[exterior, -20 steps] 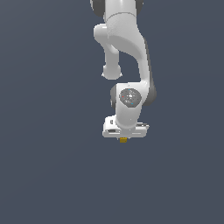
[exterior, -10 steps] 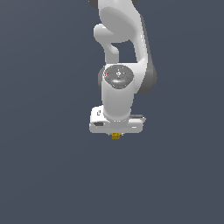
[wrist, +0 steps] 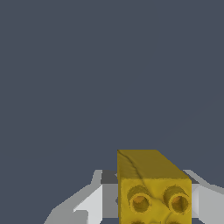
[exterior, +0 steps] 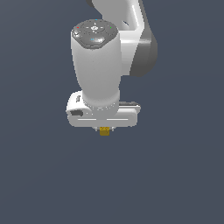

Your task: Pick up the object and move it to a goal position.

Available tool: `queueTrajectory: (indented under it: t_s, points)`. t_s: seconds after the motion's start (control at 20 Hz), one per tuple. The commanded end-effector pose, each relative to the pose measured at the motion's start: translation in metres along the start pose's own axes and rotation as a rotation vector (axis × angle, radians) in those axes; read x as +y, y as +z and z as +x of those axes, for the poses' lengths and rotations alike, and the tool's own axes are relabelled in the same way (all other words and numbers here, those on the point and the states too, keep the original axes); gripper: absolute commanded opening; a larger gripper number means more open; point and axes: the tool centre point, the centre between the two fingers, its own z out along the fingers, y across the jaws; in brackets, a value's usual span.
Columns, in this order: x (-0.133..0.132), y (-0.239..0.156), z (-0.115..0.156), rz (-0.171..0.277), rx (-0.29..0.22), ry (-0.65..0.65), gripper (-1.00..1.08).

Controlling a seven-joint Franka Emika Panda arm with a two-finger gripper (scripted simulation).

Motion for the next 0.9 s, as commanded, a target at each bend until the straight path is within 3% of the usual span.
queueTrajectory:
  t_s: [0.0,0.85]
  points:
    - [0.008,-0.018,0.006,0.000,-0.001,-0.001,-1.00]
    - [0.041,-0.094,0.032,0.000,-0.001,-0.001,-1.00]
